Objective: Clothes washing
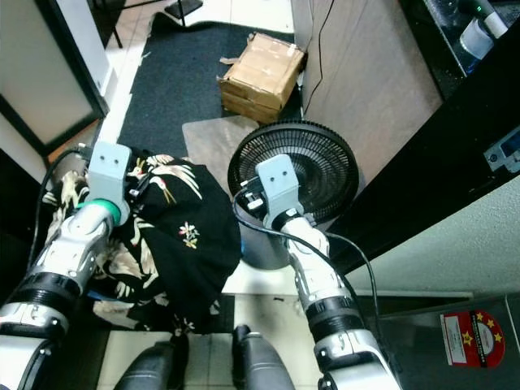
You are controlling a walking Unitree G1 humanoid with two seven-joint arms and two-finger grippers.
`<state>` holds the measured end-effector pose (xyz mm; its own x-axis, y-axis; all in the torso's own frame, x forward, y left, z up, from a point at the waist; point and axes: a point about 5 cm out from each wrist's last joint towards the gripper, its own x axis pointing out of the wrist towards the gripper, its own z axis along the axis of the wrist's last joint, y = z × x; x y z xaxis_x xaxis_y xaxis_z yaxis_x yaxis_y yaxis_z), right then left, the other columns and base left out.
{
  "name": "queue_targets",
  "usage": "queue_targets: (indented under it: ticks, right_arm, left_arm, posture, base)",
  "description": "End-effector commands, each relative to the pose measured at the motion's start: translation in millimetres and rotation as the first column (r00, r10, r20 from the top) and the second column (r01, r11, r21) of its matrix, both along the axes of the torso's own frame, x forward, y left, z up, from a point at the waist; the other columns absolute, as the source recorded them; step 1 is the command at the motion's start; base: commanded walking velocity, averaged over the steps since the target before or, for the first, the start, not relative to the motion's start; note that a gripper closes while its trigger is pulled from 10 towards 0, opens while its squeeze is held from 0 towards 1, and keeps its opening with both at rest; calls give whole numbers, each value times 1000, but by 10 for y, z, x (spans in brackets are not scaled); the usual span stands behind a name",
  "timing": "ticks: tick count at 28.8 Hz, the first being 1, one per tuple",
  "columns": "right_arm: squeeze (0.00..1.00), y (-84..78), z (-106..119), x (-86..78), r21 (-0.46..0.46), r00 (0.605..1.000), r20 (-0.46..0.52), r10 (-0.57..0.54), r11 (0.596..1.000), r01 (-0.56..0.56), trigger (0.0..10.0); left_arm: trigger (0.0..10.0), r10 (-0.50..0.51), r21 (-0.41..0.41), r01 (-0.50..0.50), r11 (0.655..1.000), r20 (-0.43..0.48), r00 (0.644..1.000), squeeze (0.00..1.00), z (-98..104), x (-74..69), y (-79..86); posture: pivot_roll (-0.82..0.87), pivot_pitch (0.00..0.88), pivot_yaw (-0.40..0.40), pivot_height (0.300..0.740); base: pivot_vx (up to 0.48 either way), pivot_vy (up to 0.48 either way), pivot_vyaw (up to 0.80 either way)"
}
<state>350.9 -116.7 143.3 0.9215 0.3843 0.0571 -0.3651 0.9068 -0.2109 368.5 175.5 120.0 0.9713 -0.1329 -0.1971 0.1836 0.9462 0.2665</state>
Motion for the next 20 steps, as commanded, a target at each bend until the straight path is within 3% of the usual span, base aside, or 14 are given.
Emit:
queue_targets:
  ticks: [1,4,8,14,15,16,17,20]
  right_arm:
    - [0,-45,-84,-28,-9,1000,-23,-16,1000,16,10000]
    - [0,-65,-112,-63,1,999,-30,-27,1000,27,10000]
    - [0,-85,-121,-73,4,999,-35,-31,999,32,10000]
    - [0,-102,-105,-60,5,999,-33,-35,999,35,10000]
    - [0,-101,-99,-50,6,999,-32,-34,999,34,10000]
    - [0,-101,-99,-50,6,999,-32,-34,999,34,10000]
    - [0,-96,-95,-43,8,999,-30,-34,999,34,10000]
    - [0,-93,-93,-39,9,999,-28,-35,999,35,10000]
  left_arm:
    - [10000,-6,26,9,1000,-106,994,1000,-255,-107,32]
    - [10000,3,37,4,999,-168,986,1000,-447,-205,59]
    - [10000,19,41,-11,999,-200,980,1000,-546,-256,68]
    - [10000,32,38,-25,999,-197,980,1000,-549,-253,60]
    - [9882,30,33,-24,999,-199,980,333,-548,-247,51]
    - [9882,30,33,-24,999,-199,980,333,-548,-247,51]
    - [0,32,36,-26,999,-200,979,0,-559,-251,47]
    - [0,37,43,-29,999,-204,978,0,-579,-261,53]
  posture:
    - [-14,294,29,740]
    - [-19,296,28,740]
    - [-23,292,27,740]
    - [-20,288,26,740]
    - [-18,285,27,740]
    - [-18,285,27,740]
    - [-20,283,27,740]
    - [-20,281,27,740]
  base:
    - [0,0,0]
    - [0,0,0]
    - [0,0,0]
    - [0,0,0]
    - [0,0,0]
    - [0,0,0]
    - [0,0,0]
    - [0,0,0]
